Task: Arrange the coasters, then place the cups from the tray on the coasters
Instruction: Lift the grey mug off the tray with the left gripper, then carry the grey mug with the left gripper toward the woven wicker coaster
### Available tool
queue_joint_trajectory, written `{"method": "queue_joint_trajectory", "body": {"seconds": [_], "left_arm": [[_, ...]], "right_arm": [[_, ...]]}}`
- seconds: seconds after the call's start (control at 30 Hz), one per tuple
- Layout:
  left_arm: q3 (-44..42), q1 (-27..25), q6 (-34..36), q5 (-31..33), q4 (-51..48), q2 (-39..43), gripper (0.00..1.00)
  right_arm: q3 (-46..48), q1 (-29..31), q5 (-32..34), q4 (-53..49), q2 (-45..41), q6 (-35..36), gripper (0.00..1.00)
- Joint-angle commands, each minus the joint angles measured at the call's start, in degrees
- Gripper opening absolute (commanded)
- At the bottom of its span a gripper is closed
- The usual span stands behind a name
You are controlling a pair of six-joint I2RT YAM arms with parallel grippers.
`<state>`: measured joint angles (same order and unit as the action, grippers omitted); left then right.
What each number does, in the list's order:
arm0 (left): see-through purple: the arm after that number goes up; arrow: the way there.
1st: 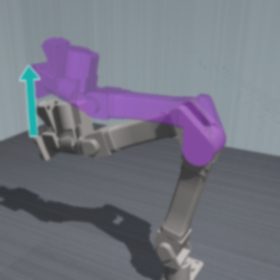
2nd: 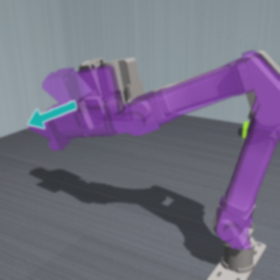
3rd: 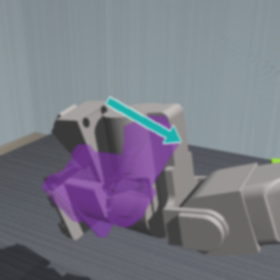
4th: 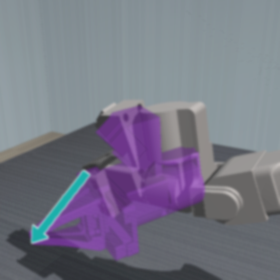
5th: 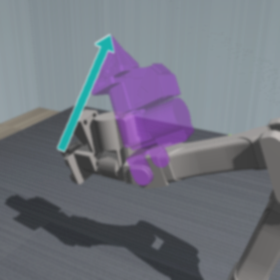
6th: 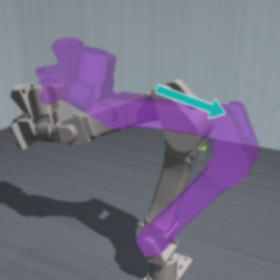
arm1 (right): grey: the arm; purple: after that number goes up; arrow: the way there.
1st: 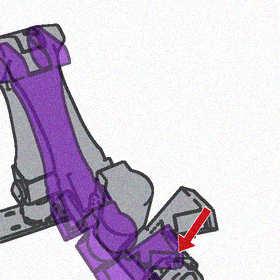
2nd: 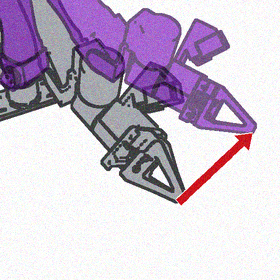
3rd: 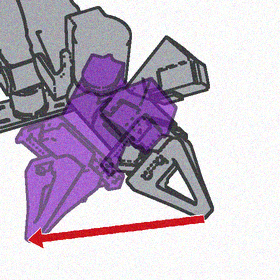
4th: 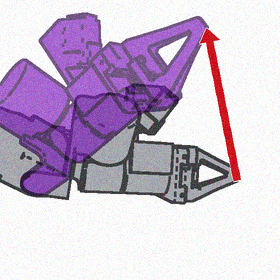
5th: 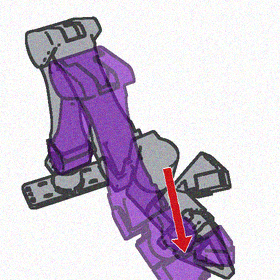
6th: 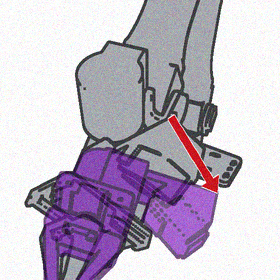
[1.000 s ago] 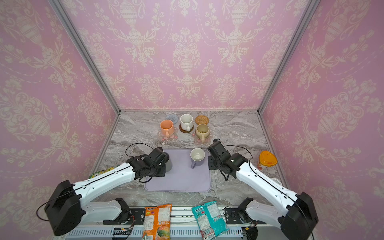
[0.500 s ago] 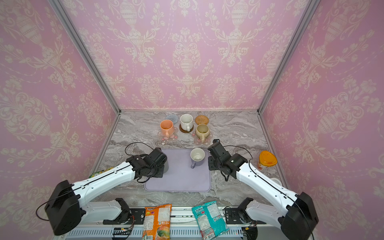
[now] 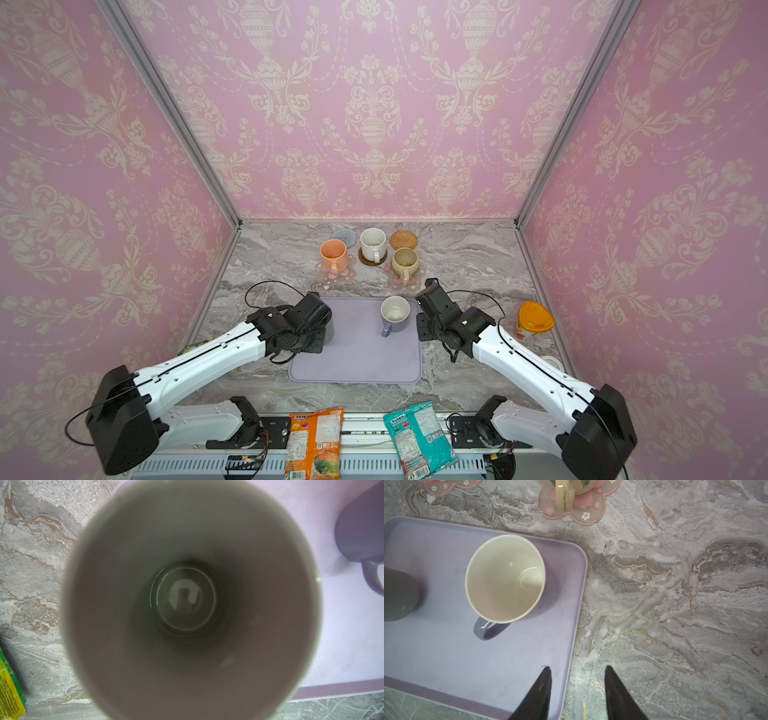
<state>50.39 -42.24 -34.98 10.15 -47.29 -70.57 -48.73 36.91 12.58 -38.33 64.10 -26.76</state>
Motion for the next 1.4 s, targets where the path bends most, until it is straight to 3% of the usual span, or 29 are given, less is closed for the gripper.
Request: {"method": "queue_joint_trajectory", "body": {"seconds": [0.0, 0.37, 0.83, 1.03, 1.37], "left_arm": [[3.6, -0.3, 1.5, 4.0, 0.3, 1.9, 0.0], [7.6, 1.6, 3.6, 5.5, -0.2, 1.9, 0.0], [14.8, 16.2, 10.2, -1.0, -3.3, 0.2, 0.0], [22.9, 21.6, 14.3, -2.6, -4.8, -5.3, 0.0], [37.6, 30.4, 17.1, -4.4, -4.0, -20.1, 0.0]], "right_arm": [[-0.8, 0.3, 2.0, -1.1, -1.5, 1.9, 0.44], [-3.8, 0.3, 3.5, -1.3, 0.6, 5.9, 0.45], [-6.4, -3.2, 1.3, 0.7, 1.7, 9.6, 0.48], [-8.6, -8.1, -5.5, 1.4, 3.5, 11.9, 0.49], [-17.6, -12.8, -7.3, -6.1, 6.0, 18.8, 0.49]]}}
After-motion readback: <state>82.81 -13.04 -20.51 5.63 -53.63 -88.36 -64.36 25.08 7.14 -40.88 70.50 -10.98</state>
